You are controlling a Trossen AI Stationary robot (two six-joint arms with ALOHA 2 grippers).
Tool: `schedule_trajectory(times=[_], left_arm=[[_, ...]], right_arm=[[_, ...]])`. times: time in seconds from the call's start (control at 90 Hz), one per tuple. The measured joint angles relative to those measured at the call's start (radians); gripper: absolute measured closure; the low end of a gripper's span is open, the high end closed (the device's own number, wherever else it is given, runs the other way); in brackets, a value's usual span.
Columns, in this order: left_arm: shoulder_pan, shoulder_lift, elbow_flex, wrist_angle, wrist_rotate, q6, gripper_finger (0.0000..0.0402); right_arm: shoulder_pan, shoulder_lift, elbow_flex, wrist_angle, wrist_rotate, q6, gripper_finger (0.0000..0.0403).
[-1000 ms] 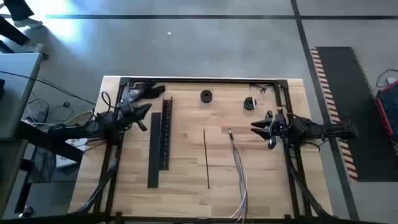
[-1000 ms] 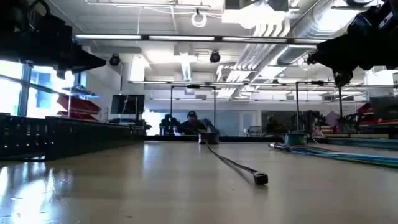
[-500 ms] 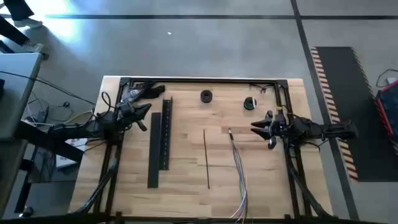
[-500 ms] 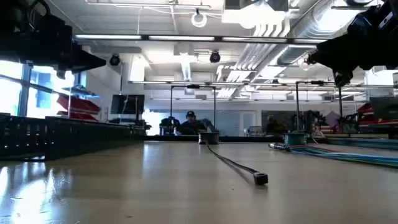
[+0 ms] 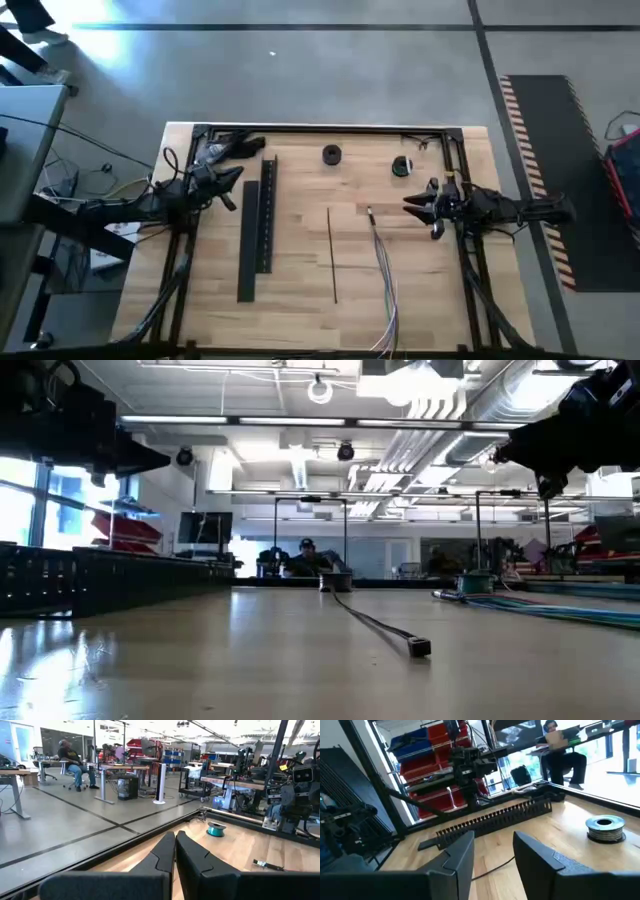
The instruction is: Ziptie cables
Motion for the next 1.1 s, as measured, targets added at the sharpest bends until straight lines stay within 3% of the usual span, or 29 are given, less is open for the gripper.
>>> schedule_trajectory(times=[0.411,0.5,0.656,0.789,1.1], left_arm=[[0.0,0.0,0.0,-0.001,0.0,0.0,0.0401],[0.0,0.0,0.0,-0.001,0.0,0.0,0.0401],[0.0,0.0,0.0,-0.001,0.0,0.0,0.0401],[0.0,0.0,0.0,-0.001,0.0,0.0,0.0401],[0.0,0.0,0.0,0.021,-0.001,0.015,0.0401]], right_arm=[[0.0,0.0,0.0,0.0,0.001,-0.006,0.0281],[-0.001,0.0,0.0,0.015,0.058,-0.034,0.0281],[-0.001,0.0,0.0,0.176,0.135,0.168,0.0281],[-0.001,0.0,0.0,0.287,0.25,0.138,0.0281],[-0.001,0.079,0.0,0.452,0.223,0.307,0.0281]])
